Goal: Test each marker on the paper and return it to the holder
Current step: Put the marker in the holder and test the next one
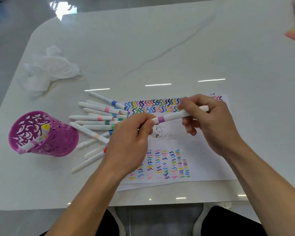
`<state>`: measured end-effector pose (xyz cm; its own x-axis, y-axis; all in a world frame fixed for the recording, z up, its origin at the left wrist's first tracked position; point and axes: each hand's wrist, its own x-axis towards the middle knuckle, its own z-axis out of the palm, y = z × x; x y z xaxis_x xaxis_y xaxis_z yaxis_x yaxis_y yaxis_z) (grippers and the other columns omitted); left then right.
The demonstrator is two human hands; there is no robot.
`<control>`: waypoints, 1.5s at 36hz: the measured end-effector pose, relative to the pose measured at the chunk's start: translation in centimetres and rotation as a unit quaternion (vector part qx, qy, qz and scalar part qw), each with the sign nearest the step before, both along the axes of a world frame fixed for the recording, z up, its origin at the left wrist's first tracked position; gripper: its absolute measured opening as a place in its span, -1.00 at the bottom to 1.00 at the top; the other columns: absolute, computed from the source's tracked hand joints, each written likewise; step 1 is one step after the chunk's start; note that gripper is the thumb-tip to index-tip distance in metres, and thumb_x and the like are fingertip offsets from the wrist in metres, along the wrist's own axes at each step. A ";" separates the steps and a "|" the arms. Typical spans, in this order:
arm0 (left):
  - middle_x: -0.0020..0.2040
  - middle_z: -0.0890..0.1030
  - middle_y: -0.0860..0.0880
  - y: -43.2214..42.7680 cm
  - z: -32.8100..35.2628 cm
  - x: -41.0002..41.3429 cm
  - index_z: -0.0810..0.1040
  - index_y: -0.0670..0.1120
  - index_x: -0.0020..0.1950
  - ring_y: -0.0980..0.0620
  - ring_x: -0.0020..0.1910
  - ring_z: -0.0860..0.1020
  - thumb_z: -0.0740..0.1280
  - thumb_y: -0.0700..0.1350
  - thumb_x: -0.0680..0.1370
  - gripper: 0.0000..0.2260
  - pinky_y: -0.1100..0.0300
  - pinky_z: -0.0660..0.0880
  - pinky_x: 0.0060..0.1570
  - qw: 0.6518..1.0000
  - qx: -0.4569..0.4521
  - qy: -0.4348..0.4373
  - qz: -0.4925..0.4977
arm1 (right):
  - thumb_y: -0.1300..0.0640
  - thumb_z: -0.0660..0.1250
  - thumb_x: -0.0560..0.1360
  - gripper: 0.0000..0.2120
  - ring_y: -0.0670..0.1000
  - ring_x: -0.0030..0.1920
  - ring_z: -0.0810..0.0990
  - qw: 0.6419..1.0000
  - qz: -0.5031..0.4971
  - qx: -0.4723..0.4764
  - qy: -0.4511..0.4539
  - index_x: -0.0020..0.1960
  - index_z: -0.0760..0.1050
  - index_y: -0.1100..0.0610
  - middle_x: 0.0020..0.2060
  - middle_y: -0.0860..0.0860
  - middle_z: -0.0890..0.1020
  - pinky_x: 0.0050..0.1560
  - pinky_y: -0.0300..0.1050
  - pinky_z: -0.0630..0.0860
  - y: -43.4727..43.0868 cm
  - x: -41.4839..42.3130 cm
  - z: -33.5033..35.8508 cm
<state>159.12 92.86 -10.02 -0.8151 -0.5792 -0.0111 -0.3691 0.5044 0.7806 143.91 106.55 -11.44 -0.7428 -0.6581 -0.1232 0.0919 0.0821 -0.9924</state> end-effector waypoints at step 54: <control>0.06 0.59 -0.04 -4.6 4.1 7.2 0.60 -0.26 0.27 -0.06 0.04 0.63 0.26 -0.33 0.66 -0.78 0.13 0.53 0.07 0.867 -0.350 0.312 0.168 | -0.02 0.44 0.60 -0.85 -0.03 -0.14 0.64 0.972 0.068 0.104 0.201 -0.11 0.63 0.01 -0.18 -0.09 0.68 -0.10 -0.05 0.54 -1.8 3.7 -2.3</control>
<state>166.31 88.27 -5.89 -0.3209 -0.4715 0.8214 -0.2032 0.8813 0.4266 147.63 104.74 -13.75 -0.6667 -0.7451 0.0187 -0.3260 0.2690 -0.9063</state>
